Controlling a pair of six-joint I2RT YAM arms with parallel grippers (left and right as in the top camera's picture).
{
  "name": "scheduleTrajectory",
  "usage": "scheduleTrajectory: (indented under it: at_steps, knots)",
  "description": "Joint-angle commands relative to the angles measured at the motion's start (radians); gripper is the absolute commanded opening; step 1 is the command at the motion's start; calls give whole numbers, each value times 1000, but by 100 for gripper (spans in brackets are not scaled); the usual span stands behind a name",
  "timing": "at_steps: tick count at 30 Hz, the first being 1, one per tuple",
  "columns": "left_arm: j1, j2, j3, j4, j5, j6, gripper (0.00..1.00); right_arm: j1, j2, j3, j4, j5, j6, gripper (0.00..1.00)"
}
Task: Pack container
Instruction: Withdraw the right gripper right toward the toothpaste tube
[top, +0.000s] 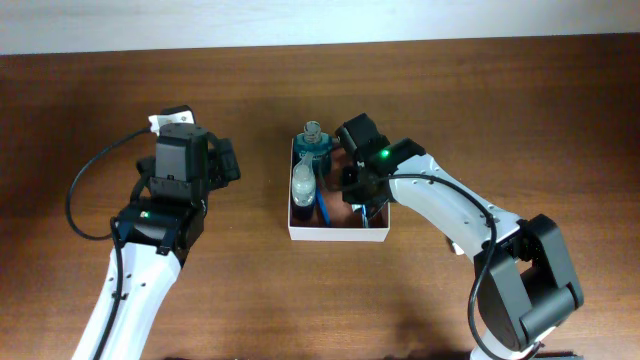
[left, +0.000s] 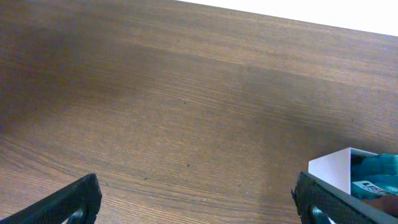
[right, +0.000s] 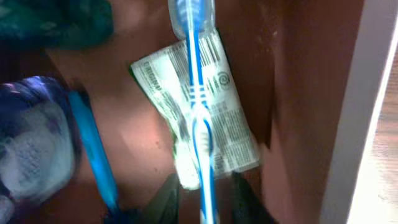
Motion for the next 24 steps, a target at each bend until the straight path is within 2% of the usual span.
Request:
scheduleTrajectory:
  at_steps: [1, 8, 11, 15, 16, 19, 24]
  knots:
    - [2, -8, 4, -1, -7, 1, 99, 3, -10, 79, -60, 21, -68, 26]
    - [2, -8, 4, 0, -7, 1, 99, -86, -71, 232, -315, 100, -102, 27]
    - [2, -8, 4, 0, -7, 1, 99, -160, -105, 232, -361, 98, -157, 36]
    - [2, -8, 4, 0, -7, 1, 99, -260, -114, 231, -423, 95, -215, 61]
    - [2, -8, 4, 0, -7, 1, 99, -281, -113, 228, -431, 94, -228, 64]
    - [2, -8, 4, 0, -7, 1, 99, -338, -113, 212, -438, 95, -281, 68]
    - [2, -8, 4, 0, -7, 1, 99, -405, -113, 176, -425, 95, -291, 70]
